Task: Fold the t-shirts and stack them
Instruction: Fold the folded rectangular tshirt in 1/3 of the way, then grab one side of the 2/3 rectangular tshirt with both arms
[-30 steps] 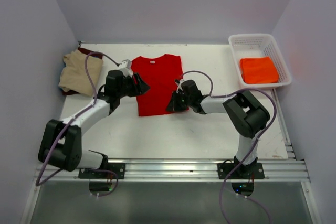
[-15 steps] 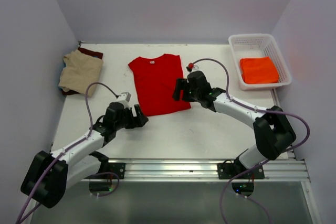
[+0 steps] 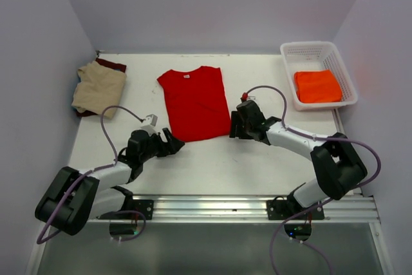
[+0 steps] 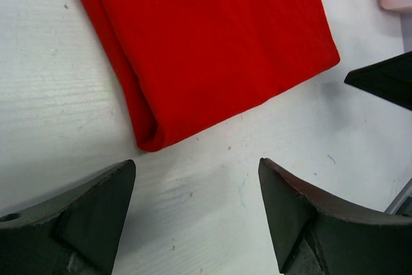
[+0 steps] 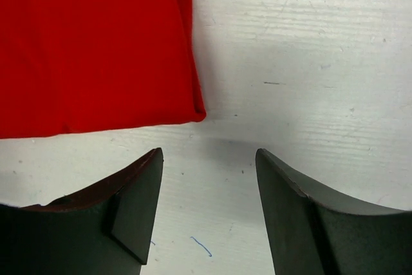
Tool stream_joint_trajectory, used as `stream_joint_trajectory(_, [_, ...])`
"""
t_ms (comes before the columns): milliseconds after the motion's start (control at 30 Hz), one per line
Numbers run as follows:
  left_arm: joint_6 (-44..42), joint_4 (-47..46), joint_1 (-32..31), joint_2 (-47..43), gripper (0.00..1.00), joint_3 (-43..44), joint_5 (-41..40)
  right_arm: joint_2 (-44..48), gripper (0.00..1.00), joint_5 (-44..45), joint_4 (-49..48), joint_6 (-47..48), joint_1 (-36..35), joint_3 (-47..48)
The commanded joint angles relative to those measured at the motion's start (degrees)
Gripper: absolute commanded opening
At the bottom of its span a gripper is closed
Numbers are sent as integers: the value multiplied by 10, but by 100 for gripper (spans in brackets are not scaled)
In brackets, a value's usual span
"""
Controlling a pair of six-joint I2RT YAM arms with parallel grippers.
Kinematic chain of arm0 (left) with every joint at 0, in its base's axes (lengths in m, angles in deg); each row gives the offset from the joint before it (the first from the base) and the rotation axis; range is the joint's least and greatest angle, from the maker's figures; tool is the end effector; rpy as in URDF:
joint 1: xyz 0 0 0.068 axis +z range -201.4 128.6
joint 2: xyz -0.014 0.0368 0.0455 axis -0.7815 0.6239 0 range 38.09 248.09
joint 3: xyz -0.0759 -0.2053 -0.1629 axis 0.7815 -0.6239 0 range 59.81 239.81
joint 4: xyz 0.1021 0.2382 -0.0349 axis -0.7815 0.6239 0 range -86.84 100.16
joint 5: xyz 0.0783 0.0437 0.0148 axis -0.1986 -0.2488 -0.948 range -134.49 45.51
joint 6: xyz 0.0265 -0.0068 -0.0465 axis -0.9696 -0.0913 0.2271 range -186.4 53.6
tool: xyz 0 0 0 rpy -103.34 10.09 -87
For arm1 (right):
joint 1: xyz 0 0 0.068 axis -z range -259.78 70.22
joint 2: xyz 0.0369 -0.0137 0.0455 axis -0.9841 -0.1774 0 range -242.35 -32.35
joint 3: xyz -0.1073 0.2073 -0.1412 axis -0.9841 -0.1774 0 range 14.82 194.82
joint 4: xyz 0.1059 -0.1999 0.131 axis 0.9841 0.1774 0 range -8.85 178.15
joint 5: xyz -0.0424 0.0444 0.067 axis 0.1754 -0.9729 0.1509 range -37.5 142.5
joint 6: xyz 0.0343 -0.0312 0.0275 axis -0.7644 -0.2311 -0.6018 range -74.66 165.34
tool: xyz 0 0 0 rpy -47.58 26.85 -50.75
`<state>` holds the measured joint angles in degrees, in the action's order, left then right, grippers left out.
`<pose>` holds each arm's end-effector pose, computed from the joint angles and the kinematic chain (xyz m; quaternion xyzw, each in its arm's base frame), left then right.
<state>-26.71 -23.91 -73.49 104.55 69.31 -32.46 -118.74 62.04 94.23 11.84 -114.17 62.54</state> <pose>0.1759 -0.0793 0.1286 -0.0798 0.8587 -0.3335 0.3808 0.2507 0.1644 0.1851 0.0199 0.9417 0.1171 0.3147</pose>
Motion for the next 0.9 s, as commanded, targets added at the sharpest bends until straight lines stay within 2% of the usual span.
stream_joint_trajectory(0, [24, -47, 24, 50, 82, -33, 22, 13, 63, 7, -24, -14, 10, -17])
stream_joint_trajectory(200, [43, -104, 29, 109, 80, -36, 24, -31, 61, -38, -79, -17, 33, -37])
stream_joint_trajectory(533, [60, -189, 42, 205, 69, -39, 55, -96, 57, -199, -239, -64, 83, -79])
stream_joint_trajectory(867, [62, -200, 49, 217, 65, -40, 69, -77, 55, -242, -266, -81, 102, -122])
